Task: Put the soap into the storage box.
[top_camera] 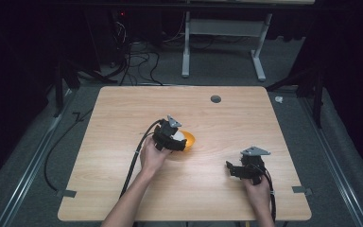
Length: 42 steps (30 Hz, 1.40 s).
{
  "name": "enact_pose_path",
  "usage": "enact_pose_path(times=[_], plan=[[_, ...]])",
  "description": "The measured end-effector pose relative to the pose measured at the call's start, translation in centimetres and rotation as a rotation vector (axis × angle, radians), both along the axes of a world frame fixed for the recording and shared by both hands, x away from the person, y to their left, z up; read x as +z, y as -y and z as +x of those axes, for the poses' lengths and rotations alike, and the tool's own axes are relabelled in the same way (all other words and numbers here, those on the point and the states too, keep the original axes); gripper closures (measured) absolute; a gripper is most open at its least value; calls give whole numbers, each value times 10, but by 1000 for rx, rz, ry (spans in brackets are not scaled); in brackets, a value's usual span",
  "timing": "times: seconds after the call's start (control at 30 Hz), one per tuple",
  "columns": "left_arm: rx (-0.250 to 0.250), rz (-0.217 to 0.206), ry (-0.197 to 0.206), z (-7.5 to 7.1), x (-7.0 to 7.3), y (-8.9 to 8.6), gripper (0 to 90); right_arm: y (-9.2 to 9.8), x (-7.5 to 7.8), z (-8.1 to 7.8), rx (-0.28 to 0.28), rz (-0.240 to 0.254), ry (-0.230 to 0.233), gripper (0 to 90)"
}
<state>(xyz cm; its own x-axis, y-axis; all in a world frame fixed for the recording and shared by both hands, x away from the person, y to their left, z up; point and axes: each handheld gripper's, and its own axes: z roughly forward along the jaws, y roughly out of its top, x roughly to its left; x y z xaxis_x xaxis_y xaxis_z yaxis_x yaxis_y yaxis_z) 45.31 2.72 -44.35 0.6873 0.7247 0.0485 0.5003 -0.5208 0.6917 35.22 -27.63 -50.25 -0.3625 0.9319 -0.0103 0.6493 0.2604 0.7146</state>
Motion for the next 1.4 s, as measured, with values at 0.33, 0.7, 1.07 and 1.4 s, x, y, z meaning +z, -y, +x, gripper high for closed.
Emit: enact_pose_path(times=[0.33,0.7,1.07,1.4], plan=[[17,-56,6,-4,9,-14,233,0,0,0,-2,1,-1,221],[24,-120,-24,-5,12,-28,241,0,0,0,-2,1,-1,220],[31,-138,-12,-11,18,-38,245,0,0,0,-2,0,-1,221],[41,-155,-8,-21,20,-50,248,0,0,0,-2,0,-1,220]])
